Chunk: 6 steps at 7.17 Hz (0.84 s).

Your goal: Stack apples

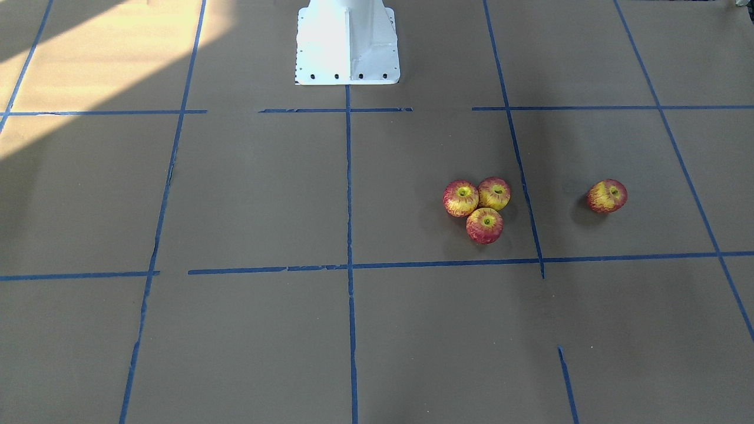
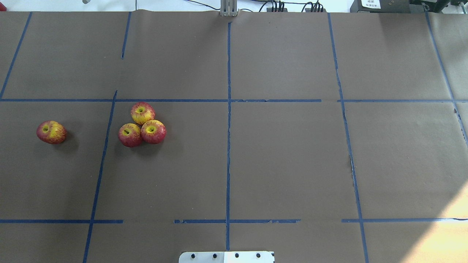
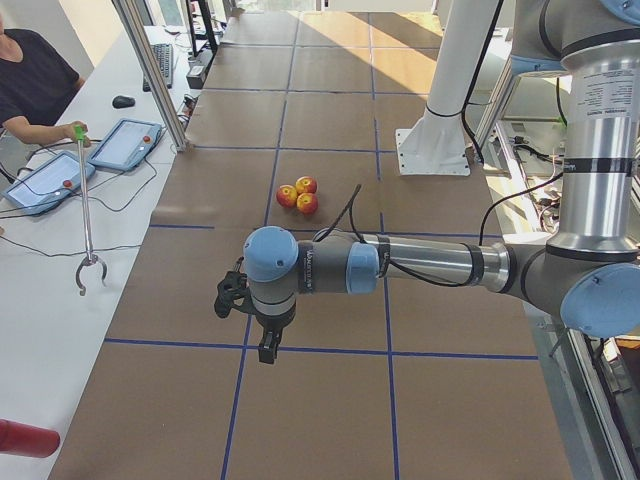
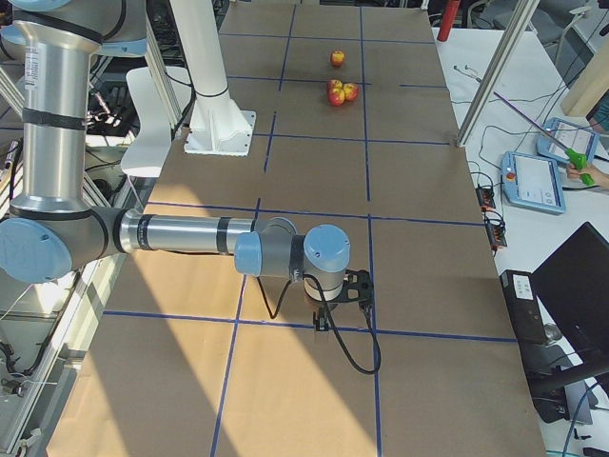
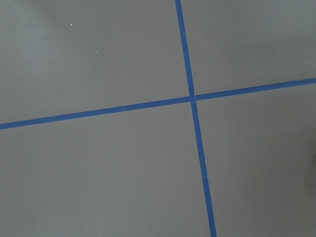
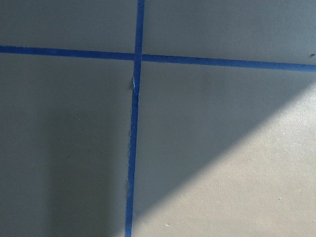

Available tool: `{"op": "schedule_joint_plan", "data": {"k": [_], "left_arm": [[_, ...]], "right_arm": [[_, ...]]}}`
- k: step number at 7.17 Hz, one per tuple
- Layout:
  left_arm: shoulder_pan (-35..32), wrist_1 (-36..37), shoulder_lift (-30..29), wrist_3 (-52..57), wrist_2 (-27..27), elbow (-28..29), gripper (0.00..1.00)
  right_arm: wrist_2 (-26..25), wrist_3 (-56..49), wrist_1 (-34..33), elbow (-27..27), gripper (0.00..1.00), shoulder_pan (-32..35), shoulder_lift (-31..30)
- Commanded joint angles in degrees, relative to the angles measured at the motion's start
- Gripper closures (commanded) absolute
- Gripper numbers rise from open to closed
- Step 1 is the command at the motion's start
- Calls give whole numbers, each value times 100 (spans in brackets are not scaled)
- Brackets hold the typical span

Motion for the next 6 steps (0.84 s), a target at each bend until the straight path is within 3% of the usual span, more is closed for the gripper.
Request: {"op": "schedule_joint_plan", "data": {"k": [1, 4, 6], "left_arm": [[0, 9, 4, 5, 0, -11, 0], [0, 62, 13, 4, 9, -90, 0], [61, -428, 153, -39, -140, 7, 0]], "right_arm": [[0, 0, -3, 0, 0, 0, 0], [0, 0, 6, 0, 0, 0, 0], [0, 0, -3, 0, 0, 0, 0]]}}
